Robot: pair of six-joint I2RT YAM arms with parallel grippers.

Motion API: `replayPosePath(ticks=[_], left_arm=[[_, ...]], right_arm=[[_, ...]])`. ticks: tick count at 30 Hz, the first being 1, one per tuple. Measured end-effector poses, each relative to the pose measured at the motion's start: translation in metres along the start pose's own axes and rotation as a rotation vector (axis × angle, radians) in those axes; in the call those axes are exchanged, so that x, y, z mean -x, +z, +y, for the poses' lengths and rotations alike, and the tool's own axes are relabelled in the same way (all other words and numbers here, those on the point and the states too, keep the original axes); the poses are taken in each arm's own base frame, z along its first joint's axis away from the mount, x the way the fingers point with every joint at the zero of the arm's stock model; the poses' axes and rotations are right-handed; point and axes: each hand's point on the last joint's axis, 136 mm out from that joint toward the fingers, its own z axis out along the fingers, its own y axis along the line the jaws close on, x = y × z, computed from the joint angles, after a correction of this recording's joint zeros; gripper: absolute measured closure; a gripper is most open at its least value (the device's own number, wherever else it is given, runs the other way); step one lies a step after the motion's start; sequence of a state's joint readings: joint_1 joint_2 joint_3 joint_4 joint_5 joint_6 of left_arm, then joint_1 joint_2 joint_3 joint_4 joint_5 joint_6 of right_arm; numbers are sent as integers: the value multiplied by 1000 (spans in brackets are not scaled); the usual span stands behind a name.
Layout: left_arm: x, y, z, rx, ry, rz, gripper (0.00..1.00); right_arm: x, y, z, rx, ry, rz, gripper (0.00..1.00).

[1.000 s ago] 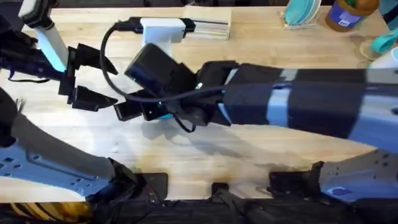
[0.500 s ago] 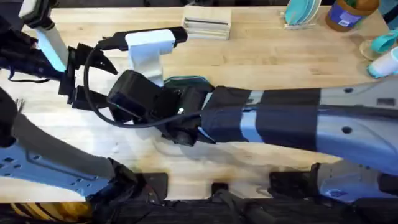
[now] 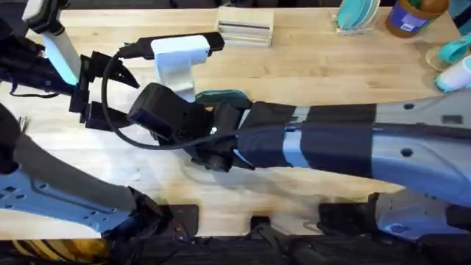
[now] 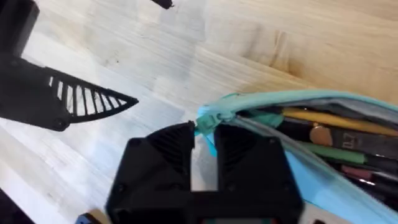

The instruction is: Unzip the bag, pick up the pens from the table one at a time and place them inside, then zip the bag closed.

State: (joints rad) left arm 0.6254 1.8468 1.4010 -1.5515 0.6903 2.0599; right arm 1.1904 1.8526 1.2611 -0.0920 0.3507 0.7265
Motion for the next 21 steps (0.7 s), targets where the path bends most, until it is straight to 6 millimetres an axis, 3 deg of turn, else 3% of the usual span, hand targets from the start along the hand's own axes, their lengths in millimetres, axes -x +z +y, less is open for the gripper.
replayPosePath(ticks=[4, 21], left_arm=[[0, 0, 0, 0, 0, 0, 8], [0, 0, 0, 0, 0, 0, 7]], right_arm=[[-3, 0, -3, -12, 17, 12, 967], [-3, 0, -3, -12, 23, 12, 969]])
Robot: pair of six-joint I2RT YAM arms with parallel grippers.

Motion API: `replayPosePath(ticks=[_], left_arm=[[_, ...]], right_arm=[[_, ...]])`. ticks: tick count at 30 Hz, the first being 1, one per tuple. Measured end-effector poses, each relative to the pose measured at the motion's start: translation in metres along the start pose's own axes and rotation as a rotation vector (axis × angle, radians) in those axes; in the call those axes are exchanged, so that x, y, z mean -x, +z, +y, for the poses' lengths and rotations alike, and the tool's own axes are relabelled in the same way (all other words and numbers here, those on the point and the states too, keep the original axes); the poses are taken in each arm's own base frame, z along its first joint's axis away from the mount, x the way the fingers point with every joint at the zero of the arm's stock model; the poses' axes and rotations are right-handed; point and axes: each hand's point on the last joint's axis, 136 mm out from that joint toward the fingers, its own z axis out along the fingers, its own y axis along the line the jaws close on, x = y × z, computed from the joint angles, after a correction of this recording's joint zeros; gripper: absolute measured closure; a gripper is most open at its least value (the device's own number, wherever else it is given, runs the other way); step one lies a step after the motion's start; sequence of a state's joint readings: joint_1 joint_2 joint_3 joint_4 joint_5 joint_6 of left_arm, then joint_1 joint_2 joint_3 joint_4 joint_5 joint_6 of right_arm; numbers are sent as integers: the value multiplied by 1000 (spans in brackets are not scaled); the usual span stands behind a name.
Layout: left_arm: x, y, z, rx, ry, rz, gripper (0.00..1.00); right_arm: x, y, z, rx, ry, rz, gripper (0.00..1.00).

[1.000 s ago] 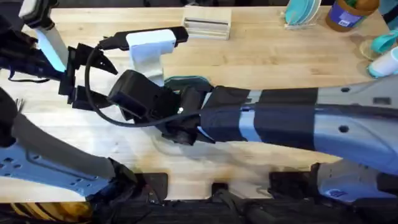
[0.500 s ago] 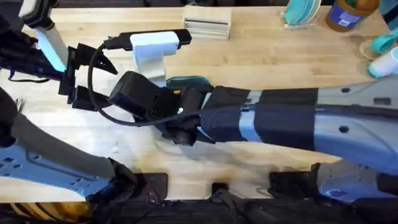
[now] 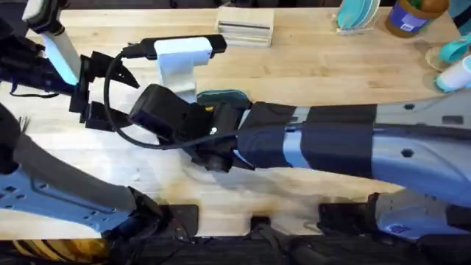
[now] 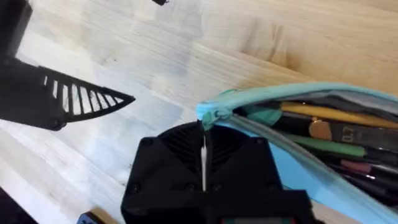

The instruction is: Unzip the bag, pick up the pens from the table one at a time and place them inside, then zip the bag closed.

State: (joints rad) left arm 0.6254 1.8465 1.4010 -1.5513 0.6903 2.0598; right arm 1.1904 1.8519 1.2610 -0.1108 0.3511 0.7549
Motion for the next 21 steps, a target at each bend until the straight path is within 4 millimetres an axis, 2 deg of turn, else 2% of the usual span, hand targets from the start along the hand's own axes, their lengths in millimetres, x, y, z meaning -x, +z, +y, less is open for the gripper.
replayPosePath(ticks=[6, 7, 14, 21], left_arm=[[0, 0, 0, 0, 0, 0, 7], [0, 0, 0, 0, 0, 0, 7], [0, 0, 0, 0, 0, 0, 7], [0, 0, 0, 0, 0, 0, 7]], right_arm=[[8, -9, 4, 17, 4, -17, 969], [18, -20, 8, 37, 2, -40, 970], [29, -40, 8, 43, -23, -50, 971], [40, -44, 0, 36, -10, -65, 971]])
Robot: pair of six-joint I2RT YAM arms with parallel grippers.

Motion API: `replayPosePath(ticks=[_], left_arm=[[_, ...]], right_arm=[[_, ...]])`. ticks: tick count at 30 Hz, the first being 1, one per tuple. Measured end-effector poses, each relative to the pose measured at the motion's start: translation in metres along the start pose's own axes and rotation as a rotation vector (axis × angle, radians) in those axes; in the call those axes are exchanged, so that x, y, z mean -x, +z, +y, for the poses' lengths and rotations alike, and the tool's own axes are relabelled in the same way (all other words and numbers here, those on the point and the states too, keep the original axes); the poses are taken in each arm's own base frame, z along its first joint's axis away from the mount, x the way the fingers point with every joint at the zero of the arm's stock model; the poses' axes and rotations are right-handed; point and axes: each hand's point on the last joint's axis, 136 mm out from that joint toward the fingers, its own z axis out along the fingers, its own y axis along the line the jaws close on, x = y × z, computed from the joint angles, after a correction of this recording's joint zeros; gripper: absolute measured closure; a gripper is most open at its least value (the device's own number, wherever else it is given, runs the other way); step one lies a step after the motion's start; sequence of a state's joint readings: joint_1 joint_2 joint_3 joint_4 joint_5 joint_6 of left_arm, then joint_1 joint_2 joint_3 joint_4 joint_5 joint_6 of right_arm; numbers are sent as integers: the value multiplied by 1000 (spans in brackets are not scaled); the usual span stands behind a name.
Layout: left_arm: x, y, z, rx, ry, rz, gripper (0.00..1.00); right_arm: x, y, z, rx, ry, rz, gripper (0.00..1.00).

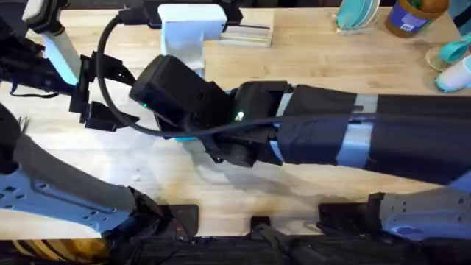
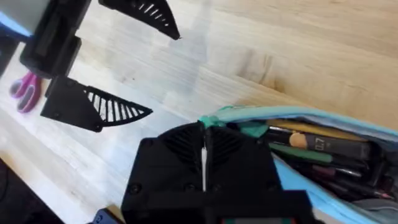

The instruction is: Unzip the bag, pick up the pens from the table one at a time and place them inside, then zip the bag closed.

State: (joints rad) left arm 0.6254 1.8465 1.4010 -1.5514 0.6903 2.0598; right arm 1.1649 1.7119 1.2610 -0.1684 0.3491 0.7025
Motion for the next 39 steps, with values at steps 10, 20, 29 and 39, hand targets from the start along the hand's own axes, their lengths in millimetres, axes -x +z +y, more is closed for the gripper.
replayPosePath(ticks=[10, 20, 29, 39], left_arm=[[6, 0, -3, -9, -18, -30, 7], [15, 17, -20, -56, -91, -133, 7], [13, 34, -35, -103, -125, -158, 8], [12, 34, -34, -101, -122, -157, 7]], right_arm=[[8, -2, -6, -5, 15, -10, 971], [15, 0, -15, -19, 29, -18, 972], [19, -1, -16, -17, 36, -30, 972], [25, -7, -14, -9, 37, -46, 972]])
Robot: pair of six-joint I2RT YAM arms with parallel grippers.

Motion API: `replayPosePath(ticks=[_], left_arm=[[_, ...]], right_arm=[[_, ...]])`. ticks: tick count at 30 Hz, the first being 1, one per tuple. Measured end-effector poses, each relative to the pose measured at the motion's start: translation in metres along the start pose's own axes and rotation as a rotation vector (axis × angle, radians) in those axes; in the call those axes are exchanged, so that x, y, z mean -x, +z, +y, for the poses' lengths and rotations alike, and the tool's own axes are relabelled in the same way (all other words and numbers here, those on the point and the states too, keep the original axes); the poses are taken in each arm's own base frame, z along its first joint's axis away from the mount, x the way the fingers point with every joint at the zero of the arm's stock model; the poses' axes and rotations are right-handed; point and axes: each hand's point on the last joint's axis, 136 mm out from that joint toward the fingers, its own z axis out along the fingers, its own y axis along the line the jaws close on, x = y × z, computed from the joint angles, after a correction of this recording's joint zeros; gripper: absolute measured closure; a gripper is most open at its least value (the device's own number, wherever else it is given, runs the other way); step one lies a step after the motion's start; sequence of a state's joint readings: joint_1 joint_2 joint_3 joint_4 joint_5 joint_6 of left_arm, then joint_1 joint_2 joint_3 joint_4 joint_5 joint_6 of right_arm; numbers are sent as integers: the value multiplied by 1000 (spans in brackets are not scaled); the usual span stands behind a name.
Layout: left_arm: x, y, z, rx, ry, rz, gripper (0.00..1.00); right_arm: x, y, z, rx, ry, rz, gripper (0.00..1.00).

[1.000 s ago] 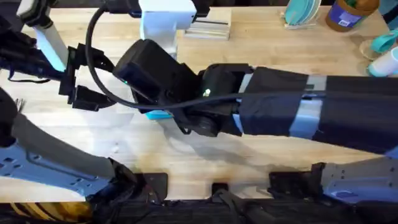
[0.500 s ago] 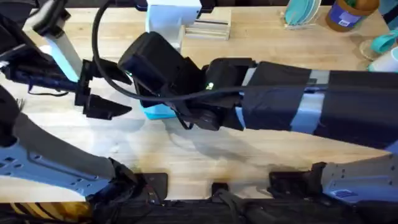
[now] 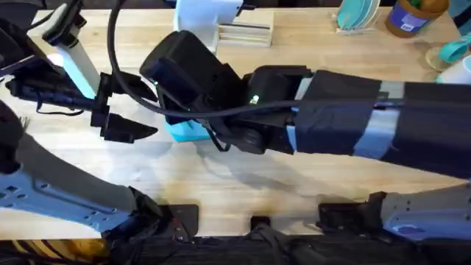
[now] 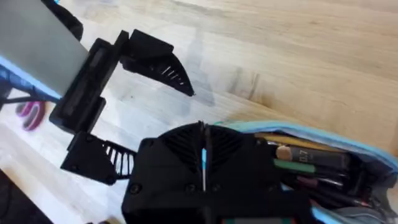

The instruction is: Unzip the bag, pick up the pens from the table one at a time and place them inside, then zip the bag closed.

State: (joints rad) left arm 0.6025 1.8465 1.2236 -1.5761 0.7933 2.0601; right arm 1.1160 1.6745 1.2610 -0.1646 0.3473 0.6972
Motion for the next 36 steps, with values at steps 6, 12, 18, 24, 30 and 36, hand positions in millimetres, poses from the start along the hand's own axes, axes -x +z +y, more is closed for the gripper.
replayPosePath(ticks=[6, 12, 18, 24, 30, 36], left_arm=[[-3, 0, 5, 17, 21, 11, 7], [-9, 0, 11, 36, 51, 41, 7], [-12, -1, 13, 41, 62, 57, 7], [-12, -1, 13, 41, 62, 57, 7], [-13, -1, 13, 40, 62, 58, 7], [-13, -1, 13, 40, 62, 60, 7]], right_arm=[[8, -20, -2, 1, -62, -1, 589], [-5, -45, -8, 11, -108, 94, 7], [-26, -44, 9, 121, -81, 205, 4], [-29, -43, 2, 110, -70, 231, 4], [-44, -40, -7, -36, -158, 189, 4], [-53, -32, 9, -42, -162, 141, 4]])
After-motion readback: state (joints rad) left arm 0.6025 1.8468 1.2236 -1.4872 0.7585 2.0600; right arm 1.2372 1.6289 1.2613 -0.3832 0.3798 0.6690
